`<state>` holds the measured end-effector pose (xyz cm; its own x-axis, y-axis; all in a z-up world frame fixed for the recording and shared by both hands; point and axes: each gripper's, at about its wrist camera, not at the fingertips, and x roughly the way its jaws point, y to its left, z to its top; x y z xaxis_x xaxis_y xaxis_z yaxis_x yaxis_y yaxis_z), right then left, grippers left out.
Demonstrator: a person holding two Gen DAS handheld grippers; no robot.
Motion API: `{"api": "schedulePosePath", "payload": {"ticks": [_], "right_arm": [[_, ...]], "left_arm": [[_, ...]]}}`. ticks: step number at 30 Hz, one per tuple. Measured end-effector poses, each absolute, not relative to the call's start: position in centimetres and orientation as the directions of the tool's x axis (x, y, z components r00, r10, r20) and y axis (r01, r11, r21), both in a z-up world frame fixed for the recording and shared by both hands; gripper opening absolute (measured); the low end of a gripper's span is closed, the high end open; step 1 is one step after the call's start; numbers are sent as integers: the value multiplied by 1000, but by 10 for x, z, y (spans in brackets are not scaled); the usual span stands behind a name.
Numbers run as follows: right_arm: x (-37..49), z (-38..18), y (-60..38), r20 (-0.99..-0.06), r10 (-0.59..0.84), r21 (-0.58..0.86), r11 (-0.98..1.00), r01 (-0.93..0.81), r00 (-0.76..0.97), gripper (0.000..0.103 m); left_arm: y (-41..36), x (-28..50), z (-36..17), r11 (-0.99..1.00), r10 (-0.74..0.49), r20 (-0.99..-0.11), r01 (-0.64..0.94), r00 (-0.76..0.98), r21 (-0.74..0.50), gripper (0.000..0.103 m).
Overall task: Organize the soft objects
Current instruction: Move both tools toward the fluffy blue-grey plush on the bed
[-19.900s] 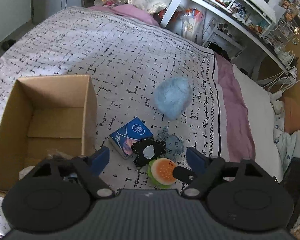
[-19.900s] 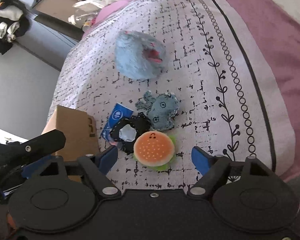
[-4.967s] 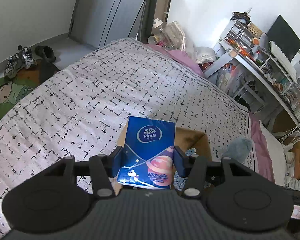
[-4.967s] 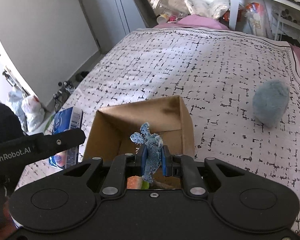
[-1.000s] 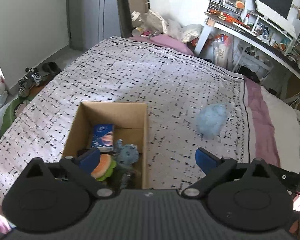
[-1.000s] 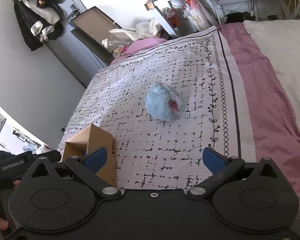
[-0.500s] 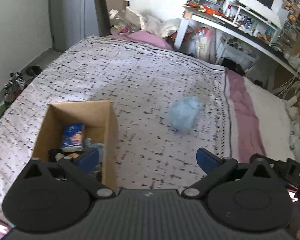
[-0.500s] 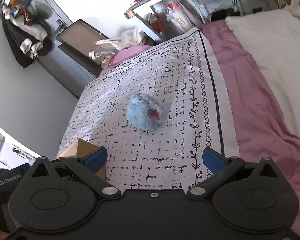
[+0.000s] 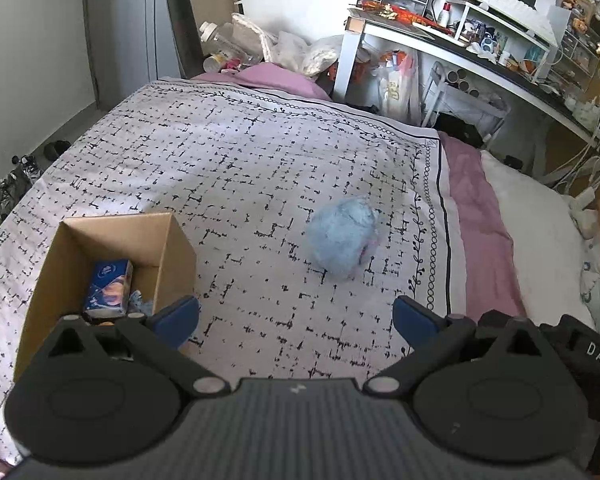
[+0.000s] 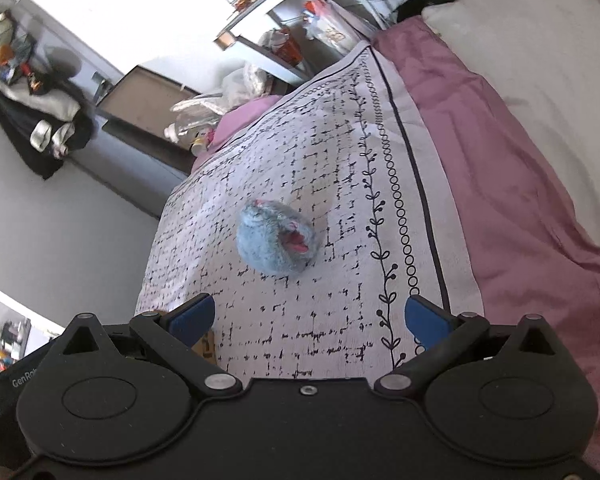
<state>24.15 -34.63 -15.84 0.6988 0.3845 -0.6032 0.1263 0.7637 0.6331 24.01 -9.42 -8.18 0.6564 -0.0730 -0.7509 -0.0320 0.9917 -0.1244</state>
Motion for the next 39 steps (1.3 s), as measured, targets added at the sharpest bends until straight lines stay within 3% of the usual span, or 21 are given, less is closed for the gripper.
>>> {"api": "schedulePosePath", "payload": {"ticks": [9,16,30,39], "right_arm": [[260,-179,-357,-608,388,667,722,181,693,101],[277,-193,-357,-601,417,692,698,183,682,88],[313,-227,-362,-577,427,751,612,248,696,64],[331,-251,-369,-563,459,795,529,297,688,54]], "left_arm": [[-105,264,-105,990,-74,-762,-47,643,-136,102],[-118,276,-125,992,-57,-754,-49,655,-118,99],[-137,312,-157,987,-106,-734,-20,671,-161,76],[-147,338,-168,989,-121,-729,20,674,-147,67]]}}
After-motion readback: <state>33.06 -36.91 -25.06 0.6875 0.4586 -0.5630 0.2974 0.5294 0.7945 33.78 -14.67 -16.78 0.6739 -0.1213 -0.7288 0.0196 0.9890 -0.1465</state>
